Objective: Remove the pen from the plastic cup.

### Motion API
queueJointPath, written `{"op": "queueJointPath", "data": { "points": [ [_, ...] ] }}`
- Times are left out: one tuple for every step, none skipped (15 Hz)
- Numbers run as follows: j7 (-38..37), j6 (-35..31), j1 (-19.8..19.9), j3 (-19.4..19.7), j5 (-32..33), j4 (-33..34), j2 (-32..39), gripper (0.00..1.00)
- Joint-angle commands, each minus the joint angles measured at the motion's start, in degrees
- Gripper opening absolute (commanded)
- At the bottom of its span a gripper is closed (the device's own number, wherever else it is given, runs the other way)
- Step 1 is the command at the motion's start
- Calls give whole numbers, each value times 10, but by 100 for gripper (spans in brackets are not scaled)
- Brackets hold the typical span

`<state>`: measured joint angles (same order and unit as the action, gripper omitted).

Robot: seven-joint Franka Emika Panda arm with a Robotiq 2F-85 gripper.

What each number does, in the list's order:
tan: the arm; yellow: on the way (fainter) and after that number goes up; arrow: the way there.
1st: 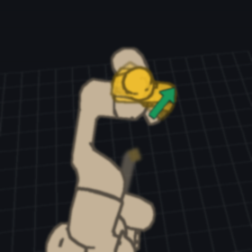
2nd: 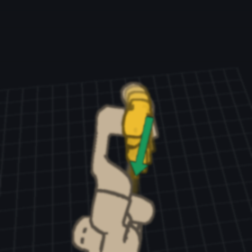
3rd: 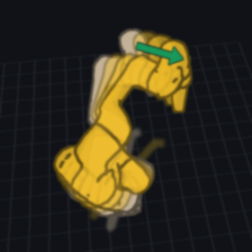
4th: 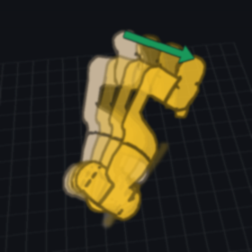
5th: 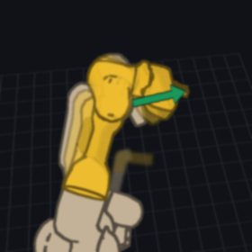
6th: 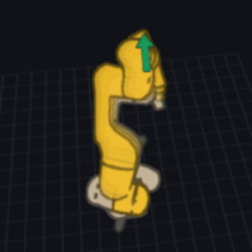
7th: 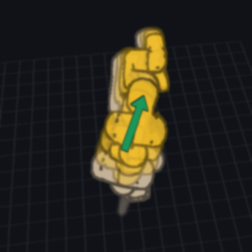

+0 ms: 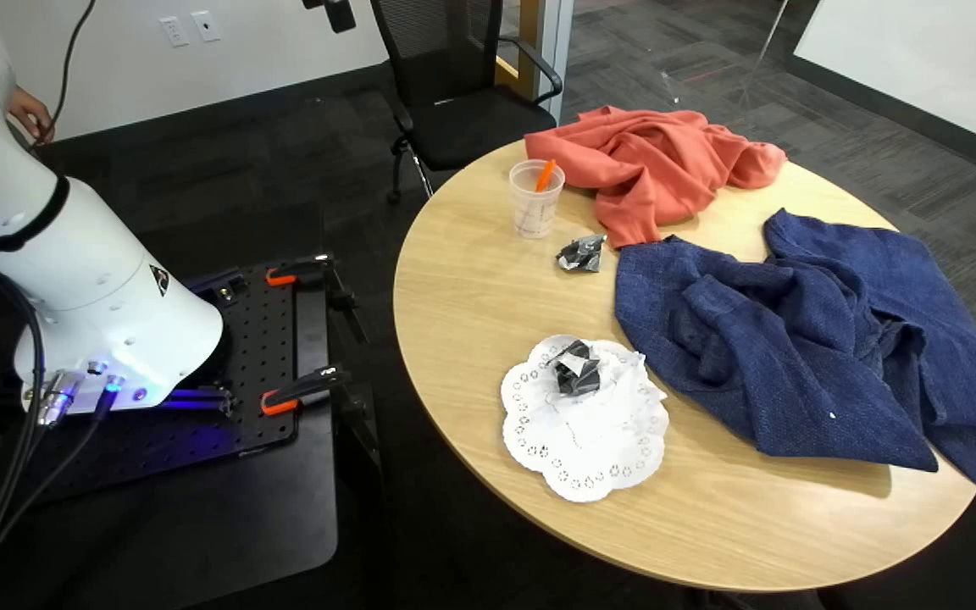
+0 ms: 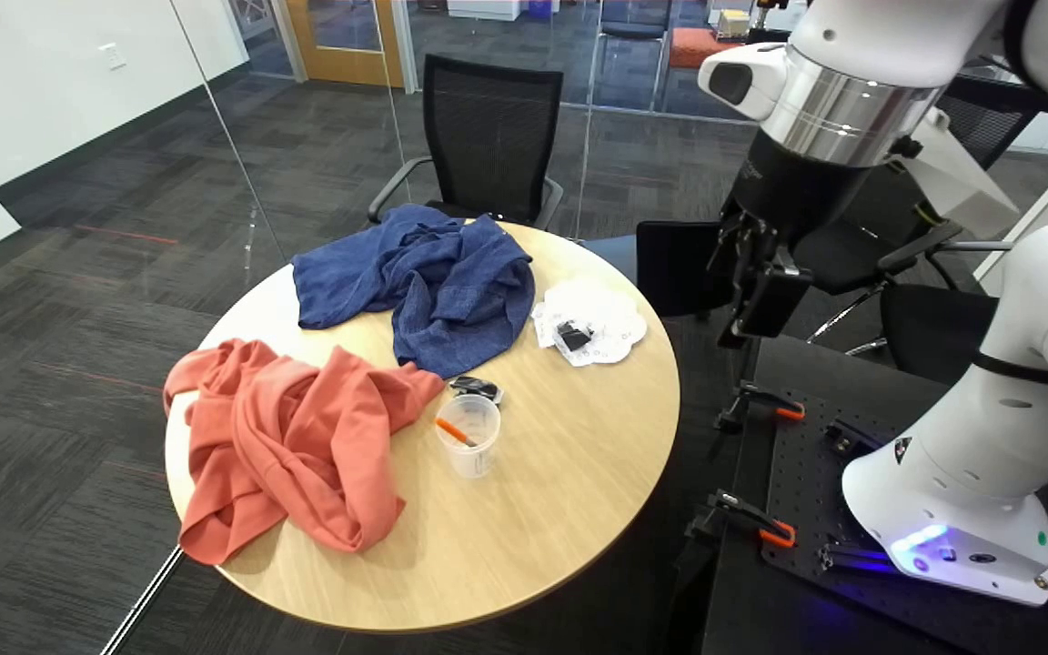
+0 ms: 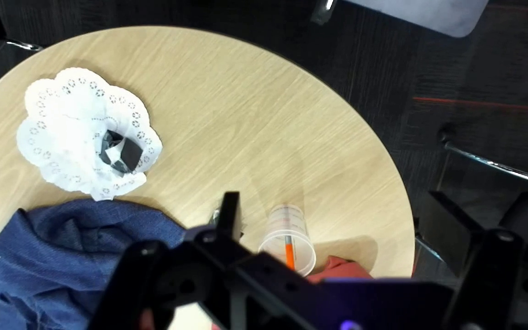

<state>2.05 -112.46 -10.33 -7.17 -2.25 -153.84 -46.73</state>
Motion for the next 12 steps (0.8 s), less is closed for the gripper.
{"op": "queueJointPath", "data": {
  "points": [
    [2,-48,6,-10,16,46,80,100],
    [2,-64,5,-11,18,55,99,100],
    [0,-85,4,-12,19,64,119,100],
    [0,-102,3,-13,19,72,137,100],
    [-3,-121,3,-15,18,81,159,100],
    [-1,-134,2,-16,18,91,180,100],
    [-4,-154,3,-20,20,98,202,100],
    [-9,-171,5,-23,23,106,223,100],
    [-15,-189,8,-27,28,115,245,100],
    [-18,-202,9,-29,32,123,264,100],
    [-21,-216,11,-30,36,133,287,100],
    [-24,-227,12,-31,42,141,305,100]
  ]
}}
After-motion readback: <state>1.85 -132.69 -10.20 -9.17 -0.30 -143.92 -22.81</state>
